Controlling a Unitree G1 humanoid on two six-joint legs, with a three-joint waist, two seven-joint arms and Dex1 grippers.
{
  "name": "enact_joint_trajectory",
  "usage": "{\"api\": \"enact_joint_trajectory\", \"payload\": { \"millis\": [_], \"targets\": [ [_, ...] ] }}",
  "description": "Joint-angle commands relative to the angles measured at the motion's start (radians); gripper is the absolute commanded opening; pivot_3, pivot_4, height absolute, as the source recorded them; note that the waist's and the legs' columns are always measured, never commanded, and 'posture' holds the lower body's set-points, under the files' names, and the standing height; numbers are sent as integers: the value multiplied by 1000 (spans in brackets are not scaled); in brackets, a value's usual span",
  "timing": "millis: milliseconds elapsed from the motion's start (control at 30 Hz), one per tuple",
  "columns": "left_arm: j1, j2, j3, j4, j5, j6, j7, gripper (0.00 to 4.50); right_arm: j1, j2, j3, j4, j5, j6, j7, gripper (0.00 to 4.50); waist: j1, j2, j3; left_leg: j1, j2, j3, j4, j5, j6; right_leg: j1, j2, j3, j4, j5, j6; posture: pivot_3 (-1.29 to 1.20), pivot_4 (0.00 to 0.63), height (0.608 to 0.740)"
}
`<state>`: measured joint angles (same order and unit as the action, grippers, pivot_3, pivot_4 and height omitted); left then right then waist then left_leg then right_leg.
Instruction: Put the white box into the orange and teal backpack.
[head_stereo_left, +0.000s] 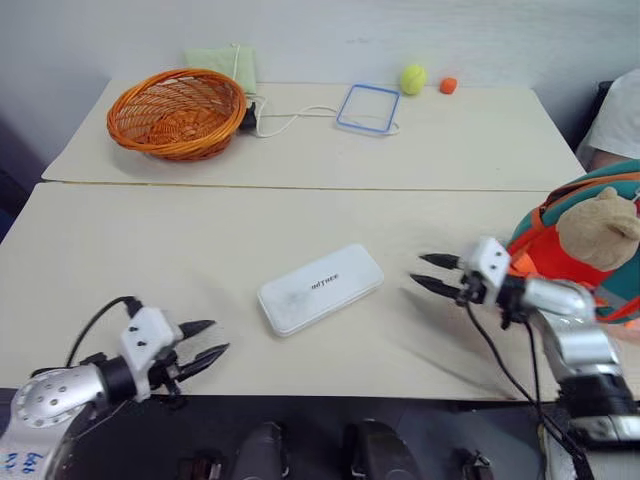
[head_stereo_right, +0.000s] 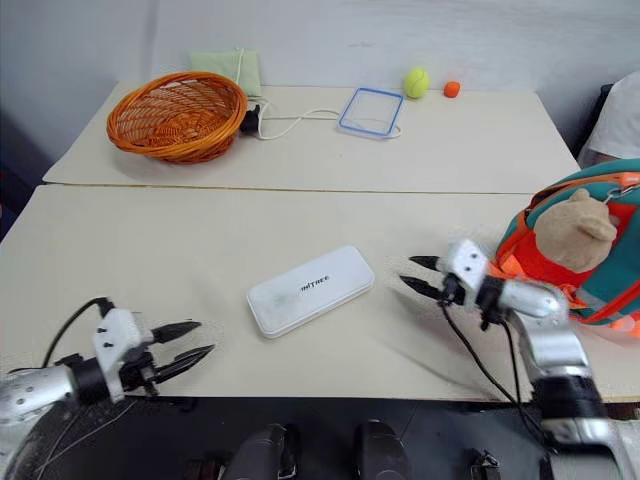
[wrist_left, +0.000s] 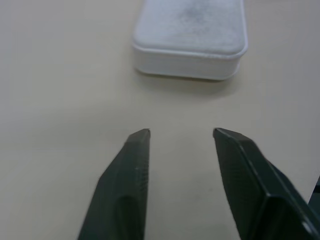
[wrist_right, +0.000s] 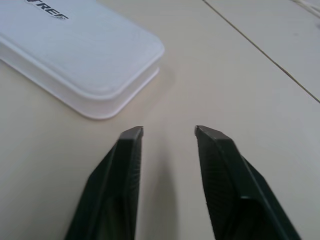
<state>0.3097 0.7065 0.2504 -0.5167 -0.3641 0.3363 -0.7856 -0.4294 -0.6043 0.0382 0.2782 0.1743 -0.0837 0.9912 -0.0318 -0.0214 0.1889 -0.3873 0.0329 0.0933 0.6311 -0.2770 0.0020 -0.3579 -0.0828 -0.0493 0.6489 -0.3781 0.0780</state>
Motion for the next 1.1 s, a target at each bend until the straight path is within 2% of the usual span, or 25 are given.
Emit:
{"api": "enact_joint_trajectory", "payload": {
  "millis": [33, 67, 100, 133, 267, 400, 567, 800, 1000, 1067, 1100],
  "targets": [
    [-34, -12, -55, 7, 32, -19, 13, 706, -65, 55, 25, 102, -60, -85, -58, 342, 2, 0, 0, 0, 0, 0, 0, 0, 0, 0, 0, 0, 0, 0, 0, 0, 150, 740],
    [-52, -18, -72, 18, 42, -19, 21, 402, -87, 76, 33, 136, -73, -100, -74, 8, 1, 0, 0, -1, 0, 0, 1, 0, 0, 0, 0, 0, 0, 0, 0, 0, 150, 740],
    [-69, -25, -85, 27, 51, -18, 31, 92, -105, 94, 40, 163, -82, -110, -82, 0, 2, 0, 0, -1, 0, 0, 1, 0, 0, 0, 0, 0, 0, 0, 0, 0, 150, 740],
    [-91, -35, -95, 33, 51, -15, 38, 17, -122, 108, 47, 190, -91, -119, -91, 0, 2, 0, 0, -2, 0, 0, 2, 0, 1, 0, 0, 0, 1, 0, 0, 0, 150, 740],
    [-173, -56, -119, 65, 50, 10, 54, 17, -153, 135, 64, 252, -99, -148, -66, 0, 1, 0, 0, -1, -1, 0, 5, 0, 1, 0, -1, 0, 4, 0, 0, 0, 150, 740],
    [-218, -43, -153, 126, 75, -23, 19, 17, -121, 123, 61, 218, -58, -141, 10, 0, 1, 0, 0, -1, 0, 0, 5, 0, 1, 0, 0, 0, 4, 0, 0, 0, 150, 740],
    [-280, -68, -182, 162, 59, -27, 9, 17, -39, 91, 41, 98, 2, -131, 76, 0, 2, 0, 0, -1, 0, 0, 5, 0, 1, 0, -1, 0, 4, 0, 0, 0, 150, 740],
    [-383, -84, -241, 266, 89, -61, -32, 17, 144, 18, 38, -176, 80, 50, 123, 0, 5, 0, 0, -1, 0, 0, 5, 0, 1, 0, 0, 0, 5, 0, 0, 0, 150, 740],
    [-438, -100, -263, 357, 116, -93, -34, 17, 238, -25, 1, -272, 95, 103, 110, 0, 5, 0, 0, 0, 0, 0, 5, 0, 1, 0, 0, -1, 5, 0, 0, 0, 150, 740],
    [-435, -94, -234, 353, 67, -40, -54, 17, 252, -40, -19, -257, 82, 95, 99, 0, 5, 0, 0, 0, 0, 0, 5, 0, 1, 1, 0, 0, 5, 0, 0, 0, 150, 740],
    [-425, -83, -216, 341, 33, 1, -70, 193, 258, -48, -28, -248, 77, 88, 98, 0, 5, 0, 0, 0, 0, 0, 5, 0, 1, 1, 0, 0, 5, 0, 0, 0, 150, 740]
  ]
}}
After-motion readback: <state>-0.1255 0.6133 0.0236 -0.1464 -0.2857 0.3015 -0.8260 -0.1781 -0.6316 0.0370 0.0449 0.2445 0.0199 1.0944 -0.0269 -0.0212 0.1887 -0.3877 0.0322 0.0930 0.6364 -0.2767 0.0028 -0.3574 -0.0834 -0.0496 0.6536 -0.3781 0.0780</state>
